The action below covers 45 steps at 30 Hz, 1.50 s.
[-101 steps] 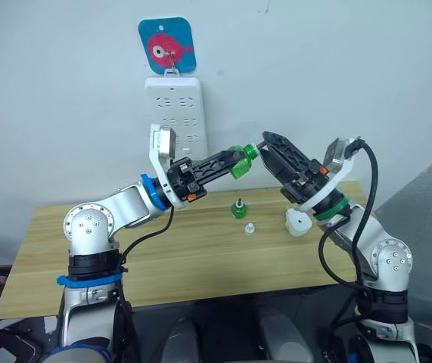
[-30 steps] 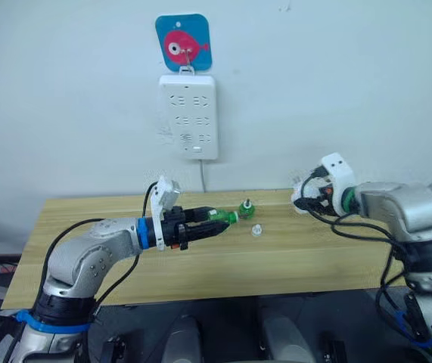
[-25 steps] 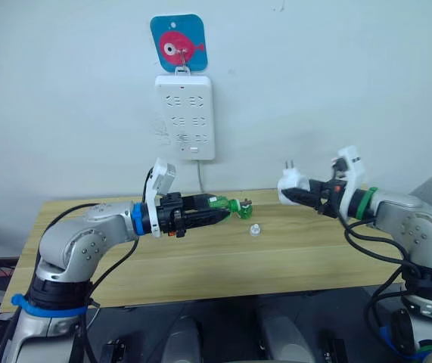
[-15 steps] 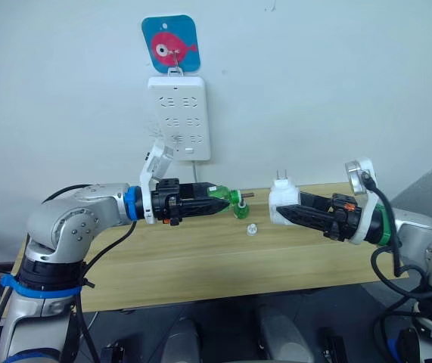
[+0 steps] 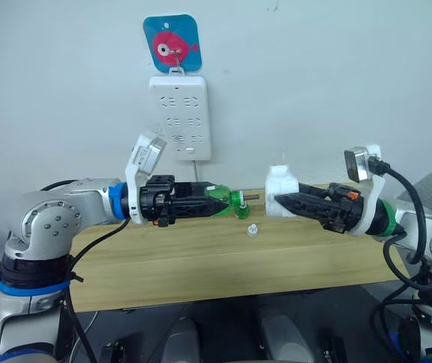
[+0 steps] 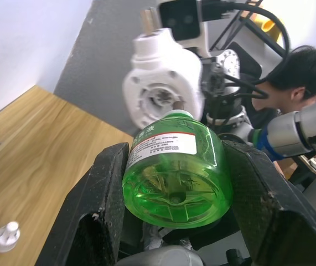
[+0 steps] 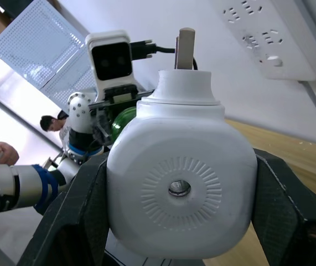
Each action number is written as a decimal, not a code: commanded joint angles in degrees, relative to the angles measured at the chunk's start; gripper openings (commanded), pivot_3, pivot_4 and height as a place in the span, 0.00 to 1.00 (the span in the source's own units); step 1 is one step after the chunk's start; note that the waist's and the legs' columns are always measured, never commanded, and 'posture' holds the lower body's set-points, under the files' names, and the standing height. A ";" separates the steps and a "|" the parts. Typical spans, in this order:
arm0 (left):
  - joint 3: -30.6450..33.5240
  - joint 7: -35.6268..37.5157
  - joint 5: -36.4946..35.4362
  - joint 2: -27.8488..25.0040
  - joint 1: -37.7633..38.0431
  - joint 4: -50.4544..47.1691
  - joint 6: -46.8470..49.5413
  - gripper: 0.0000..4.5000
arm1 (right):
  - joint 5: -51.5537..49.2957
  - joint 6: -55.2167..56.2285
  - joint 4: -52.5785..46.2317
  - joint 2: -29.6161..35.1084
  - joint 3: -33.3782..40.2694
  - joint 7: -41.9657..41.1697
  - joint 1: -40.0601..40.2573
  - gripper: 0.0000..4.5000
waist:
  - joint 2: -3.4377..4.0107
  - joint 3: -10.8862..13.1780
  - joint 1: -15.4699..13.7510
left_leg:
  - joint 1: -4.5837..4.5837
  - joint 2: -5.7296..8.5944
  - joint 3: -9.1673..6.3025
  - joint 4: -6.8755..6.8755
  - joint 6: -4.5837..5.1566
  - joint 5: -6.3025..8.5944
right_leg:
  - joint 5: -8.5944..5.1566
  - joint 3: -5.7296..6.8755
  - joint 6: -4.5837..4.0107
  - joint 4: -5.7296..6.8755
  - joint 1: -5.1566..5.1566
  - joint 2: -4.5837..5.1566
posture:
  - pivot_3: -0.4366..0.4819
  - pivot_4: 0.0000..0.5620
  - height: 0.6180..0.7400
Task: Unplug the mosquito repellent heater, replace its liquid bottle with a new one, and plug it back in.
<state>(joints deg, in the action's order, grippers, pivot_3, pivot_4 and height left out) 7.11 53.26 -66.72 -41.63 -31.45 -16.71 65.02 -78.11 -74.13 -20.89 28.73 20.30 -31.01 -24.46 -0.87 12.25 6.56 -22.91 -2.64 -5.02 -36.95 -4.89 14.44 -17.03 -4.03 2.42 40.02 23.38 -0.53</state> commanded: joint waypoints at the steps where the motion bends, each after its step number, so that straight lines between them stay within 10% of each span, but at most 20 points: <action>1: 1.42 0.12 -1.20 -0.46 0.61 -1.87 -0.42 0.52 | -5.94 2.06 -0.15 0.63 -0.46 2.17 -1.27 0.66 | 0.00 0.00 0.01 | 0.01 0.00 0.00 0.00 0.00 0.00 | 0.00 0.00 0.00 0.00 0.00 0.00 | 0.35 0.27 0.88; 45: -1.83 1.24 -0.48 1.70 -2.44 0.54 -1.74 0.52 | -15.50 10.49 -1.33 9.23 -8.89 4.78 1.07 0.66 | -0.01 -0.01 -0.20 | -0.01 0.00 0.01 -0.03 0.00 0.00 | 0.00 -0.01 0.00 0.01 0.00 0.00 | 0.35 0.28 0.88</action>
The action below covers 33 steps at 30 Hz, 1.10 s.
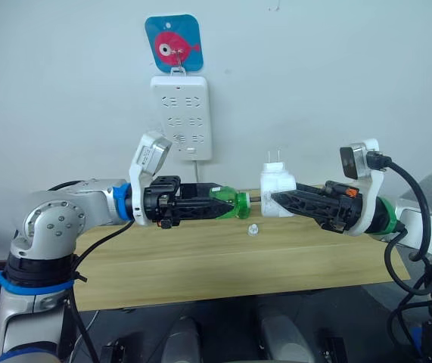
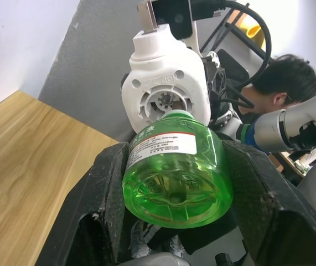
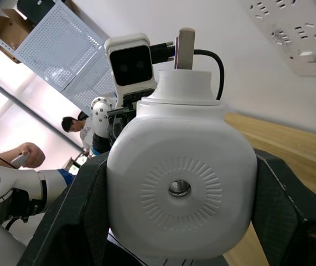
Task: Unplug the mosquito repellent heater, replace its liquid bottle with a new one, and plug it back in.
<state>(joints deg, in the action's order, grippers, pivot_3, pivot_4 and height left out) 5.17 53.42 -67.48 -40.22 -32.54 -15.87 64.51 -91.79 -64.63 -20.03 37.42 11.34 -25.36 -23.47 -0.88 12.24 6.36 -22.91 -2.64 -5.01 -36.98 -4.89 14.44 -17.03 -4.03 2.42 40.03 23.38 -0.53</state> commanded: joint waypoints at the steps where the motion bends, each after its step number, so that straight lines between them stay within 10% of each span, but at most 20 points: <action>1: -0.07 1.27 0.58 0.32 -1.45 -0.22 -1.36 0.52 | -2.04 0.99 -2.24 0.63 -0.05 -0.93 0.06 0.66 | 0.00 0.00 0.00 | 0.00 0.00 0.00 0.00 0.00 0.00 | 0.00 0.00 0.00 0.00 0.00 0.00 | 0.35 0.28 0.88; 33: -0.48 2.39 -0.28 1.64 -0.75 -1.76 -0.53 0.52 | -4.59 2.56 -2.11 1.66 -2.81 0.70 0.27 0.66 | 0.00 0.00 0.00 | 0.00 0.00 0.00 -0.01 0.00 0.00 | 0.00 0.00 0.00 0.01 0.00 0.00 | 0.35 0.28 0.88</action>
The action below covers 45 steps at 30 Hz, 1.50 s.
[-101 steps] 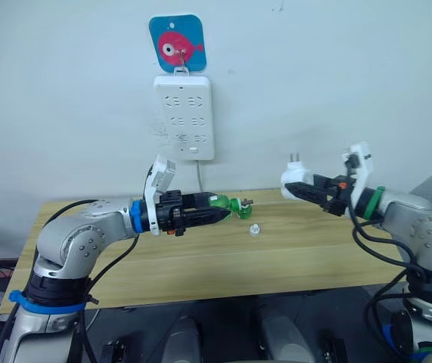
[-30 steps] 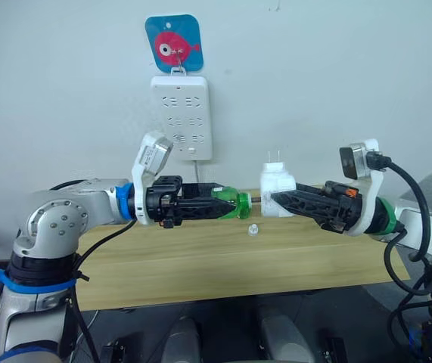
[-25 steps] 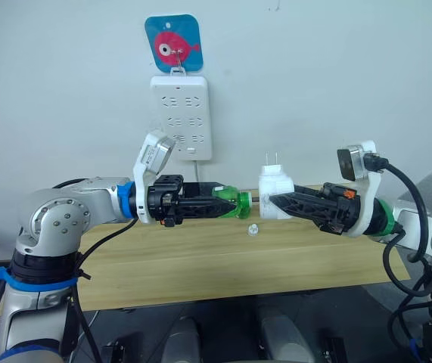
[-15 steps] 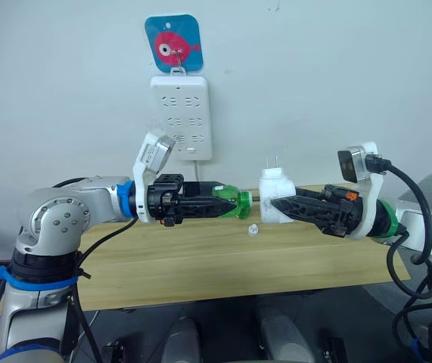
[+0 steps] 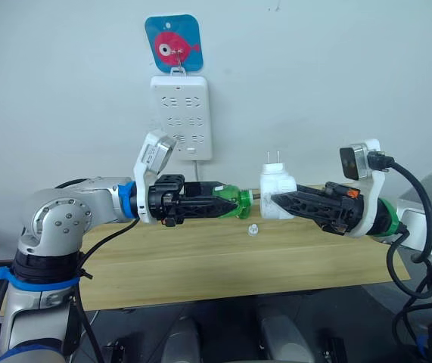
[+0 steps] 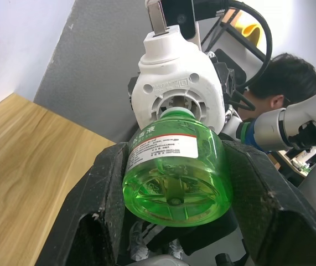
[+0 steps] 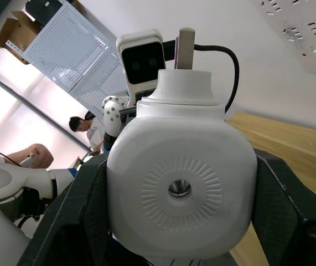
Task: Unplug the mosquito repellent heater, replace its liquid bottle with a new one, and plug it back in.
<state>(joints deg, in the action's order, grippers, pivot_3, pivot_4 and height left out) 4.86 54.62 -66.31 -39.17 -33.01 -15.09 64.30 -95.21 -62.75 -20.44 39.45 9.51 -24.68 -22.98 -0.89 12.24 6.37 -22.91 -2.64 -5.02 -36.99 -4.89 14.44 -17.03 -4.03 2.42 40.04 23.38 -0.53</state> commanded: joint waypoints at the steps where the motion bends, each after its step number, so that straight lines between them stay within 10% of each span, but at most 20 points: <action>1: -0.16 1.19 -1.46 0.57 -0.23 -2.59 -0.32 0.52 | -1.13 0.72 -1.70 -0.35 -0.99 0.06 -0.16 0.66 | 0.00 0.00 0.00 | 0.00 0.00 0.00 0.00 0.00 0.00 | 0.00 0.00 0.00 0.00 0.00 0.00 | 0.35 0.28 0.88; 45: -2.59 6.82 7.44 -1.23 -1.12 -2.75 -4.31 0.52 | 1.25 1.17 -0.96 0.94 -1.64 -0.65 0.10 0.66 | 0.00 -0.01 -0.06 | 0.00 0.00 0.00 -0.02 0.00 0.00 | 0.00 0.00 0.00 0.02 0.00 0.00 | 0.35 0.27 0.88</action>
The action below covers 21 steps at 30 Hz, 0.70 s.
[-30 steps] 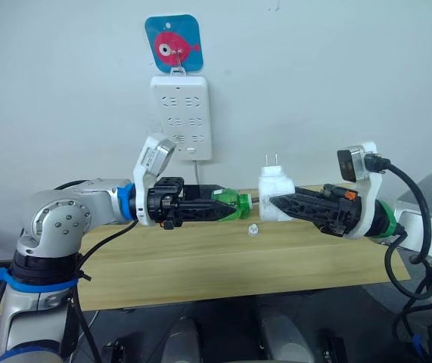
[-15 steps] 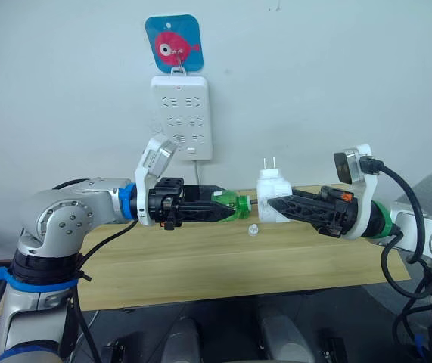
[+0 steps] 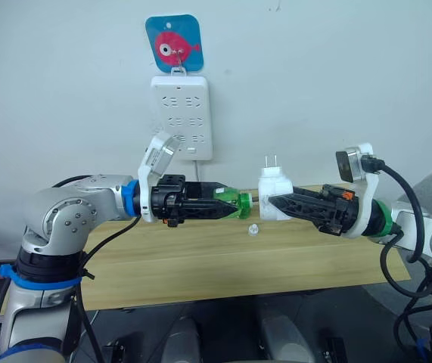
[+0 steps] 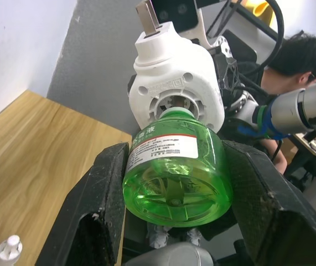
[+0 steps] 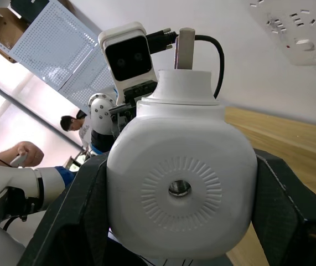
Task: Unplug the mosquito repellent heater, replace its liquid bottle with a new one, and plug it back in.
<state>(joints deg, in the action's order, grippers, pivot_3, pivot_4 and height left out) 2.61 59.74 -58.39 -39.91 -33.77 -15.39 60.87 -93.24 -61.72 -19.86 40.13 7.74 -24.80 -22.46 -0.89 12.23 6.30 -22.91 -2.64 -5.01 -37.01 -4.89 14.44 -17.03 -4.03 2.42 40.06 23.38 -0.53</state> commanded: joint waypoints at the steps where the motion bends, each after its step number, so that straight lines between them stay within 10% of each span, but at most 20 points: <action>1: -0.31 1.75 -0.51 -0.54 -0.37 -2.46 -0.89 0.52 | -0.68 0.11 -1.51 0.29 0.13 -0.58 -0.36 0.66 | 0.00 0.00 0.00 | 0.00 0.00 0.00 0.00 0.00 0.00 | 0.00 0.00 0.00 0.00 0.00 0.00 | 0.35 0.27 0.88; 21: 0.10 1.93 1.20 -1.18 0.50 -2.10 -2.23 0.52 | -0.27 -0.45 -0.16 0.70 0.56 -1.44 0.06 0.66 | 0.00 0.00 -0.05 | 0.00 0.00 0.00 0.00 0.00 0.00 | 0.00 0.00 0.00 0.01 0.00 0.00 | 0.36 0.28 0.88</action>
<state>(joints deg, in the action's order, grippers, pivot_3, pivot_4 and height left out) 2.52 61.76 -57.19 -41.23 -32.67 -16.13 59.59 -93.19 -62.18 -19.31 40.22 7.64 -25.25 -22.45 -0.89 12.23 6.25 -22.91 -2.64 -5.02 -37.01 -4.89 14.44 -17.02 -4.03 2.41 40.06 23.38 -0.52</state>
